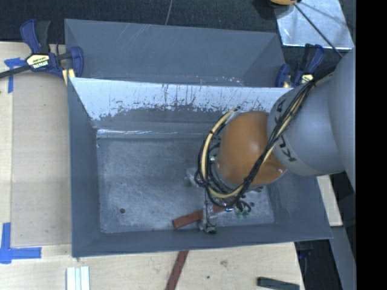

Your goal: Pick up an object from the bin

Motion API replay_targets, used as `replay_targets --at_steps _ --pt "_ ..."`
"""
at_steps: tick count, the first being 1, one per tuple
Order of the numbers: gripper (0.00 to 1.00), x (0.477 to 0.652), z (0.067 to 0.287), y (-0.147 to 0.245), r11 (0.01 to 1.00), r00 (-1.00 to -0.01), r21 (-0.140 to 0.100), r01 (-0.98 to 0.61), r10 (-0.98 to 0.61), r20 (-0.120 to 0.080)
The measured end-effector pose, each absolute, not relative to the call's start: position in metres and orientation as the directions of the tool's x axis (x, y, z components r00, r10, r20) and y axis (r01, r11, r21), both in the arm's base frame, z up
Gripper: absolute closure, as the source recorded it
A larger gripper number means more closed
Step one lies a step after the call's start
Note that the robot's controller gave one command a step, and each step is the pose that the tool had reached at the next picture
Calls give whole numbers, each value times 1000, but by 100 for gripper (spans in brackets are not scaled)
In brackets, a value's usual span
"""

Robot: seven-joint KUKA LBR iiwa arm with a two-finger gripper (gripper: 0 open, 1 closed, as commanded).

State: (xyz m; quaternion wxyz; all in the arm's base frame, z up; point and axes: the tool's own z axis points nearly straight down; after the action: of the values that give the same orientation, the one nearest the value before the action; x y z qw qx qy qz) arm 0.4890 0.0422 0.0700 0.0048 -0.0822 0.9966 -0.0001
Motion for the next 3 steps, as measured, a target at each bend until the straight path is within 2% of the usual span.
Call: replay_targets --at_steps 1,3 --pt "100 485 70 40 1000 -1000 1 -26 -26 -3" --pt "100 485 73 40 1000 -1000 0 -27 -27 -1"
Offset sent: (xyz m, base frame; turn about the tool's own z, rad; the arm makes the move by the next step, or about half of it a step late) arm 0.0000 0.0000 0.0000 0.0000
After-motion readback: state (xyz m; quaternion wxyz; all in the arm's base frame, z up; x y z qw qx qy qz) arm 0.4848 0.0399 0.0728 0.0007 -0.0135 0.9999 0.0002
